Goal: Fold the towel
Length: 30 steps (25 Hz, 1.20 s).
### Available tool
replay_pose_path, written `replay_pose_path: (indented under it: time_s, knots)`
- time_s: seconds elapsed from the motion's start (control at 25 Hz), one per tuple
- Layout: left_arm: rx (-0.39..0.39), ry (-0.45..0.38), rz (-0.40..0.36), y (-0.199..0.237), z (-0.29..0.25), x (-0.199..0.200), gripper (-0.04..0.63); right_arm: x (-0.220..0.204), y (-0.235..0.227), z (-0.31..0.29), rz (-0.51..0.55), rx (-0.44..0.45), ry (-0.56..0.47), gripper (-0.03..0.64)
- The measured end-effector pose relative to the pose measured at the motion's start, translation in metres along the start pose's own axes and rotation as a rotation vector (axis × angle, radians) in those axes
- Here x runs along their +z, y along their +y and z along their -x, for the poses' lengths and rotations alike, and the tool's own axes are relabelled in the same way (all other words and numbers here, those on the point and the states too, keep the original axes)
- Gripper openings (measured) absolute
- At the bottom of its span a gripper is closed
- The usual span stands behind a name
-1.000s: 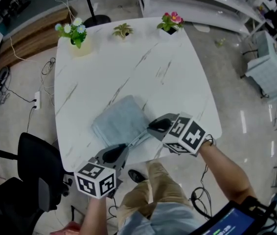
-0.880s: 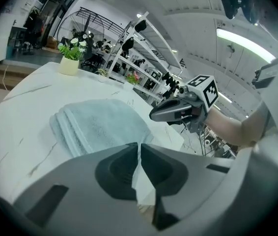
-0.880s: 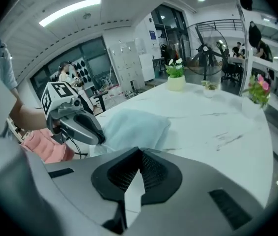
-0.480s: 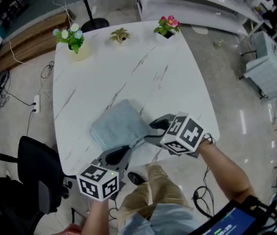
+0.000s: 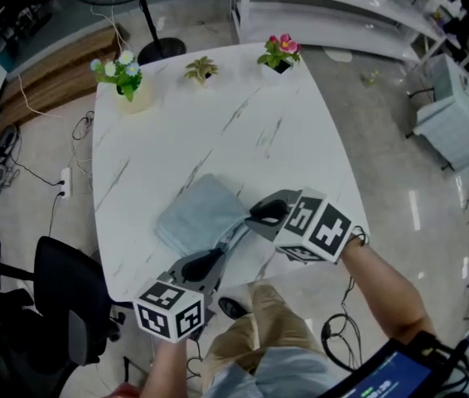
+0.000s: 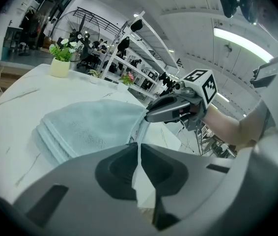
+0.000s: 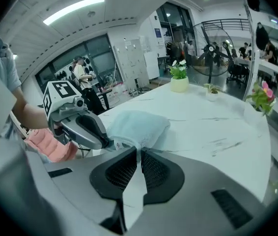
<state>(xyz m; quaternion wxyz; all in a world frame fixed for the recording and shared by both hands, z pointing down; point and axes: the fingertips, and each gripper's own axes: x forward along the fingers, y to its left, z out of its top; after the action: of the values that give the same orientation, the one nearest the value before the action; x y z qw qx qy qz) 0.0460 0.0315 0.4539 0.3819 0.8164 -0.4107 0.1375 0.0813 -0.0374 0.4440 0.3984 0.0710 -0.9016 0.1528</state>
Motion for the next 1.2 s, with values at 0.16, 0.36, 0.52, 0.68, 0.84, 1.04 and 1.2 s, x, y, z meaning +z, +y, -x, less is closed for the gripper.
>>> replay_pose_path:
  time_s: [0.16, 0.36, 0.52, 0.68, 0.84, 1.04, 1.2]
  knots:
    - [0.001, 0.012, 0.002, 0.000, -0.008, -0.003, 0.025, -0.014, -0.015, -0.009, 0.048, -0.043, 0.029, 0.048]
    - [-0.008, 0.054, 0.014, -0.003, -0.025, -0.019, 0.025, -0.057, -0.033, -0.038, 0.079, -0.075, 0.089, 0.051]
    - [-0.013, 0.063, 0.016, -0.009, -0.028, -0.023, 0.025, -0.057, -0.031, -0.039, 0.109, -0.063, 0.077, 0.068]
    - [-0.026, 0.022, 0.005, -0.019, -0.010, -0.006, 0.025, -0.036, -0.018, -0.002, 0.110, 0.035, 0.015, 0.148]
    - [-0.009, -0.066, 0.018, -0.014, 0.011, 0.023, 0.025, 0.005, -0.025, 0.017, 0.083, -0.008, -0.119, 0.018]
    - [0.100, -0.001, -0.008, 0.017, -0.011, 0.012, 0.025, -0.010, -0.019, -0.025, 0.185, -0.038, -0.008, 0.018]
    - [0.083, 0.067, -0.022, 0.009, -0.024, -0.005, 0.025, -0.032, -0.007, -0.026, 0.210, -0.007, 0.033, 0.018]
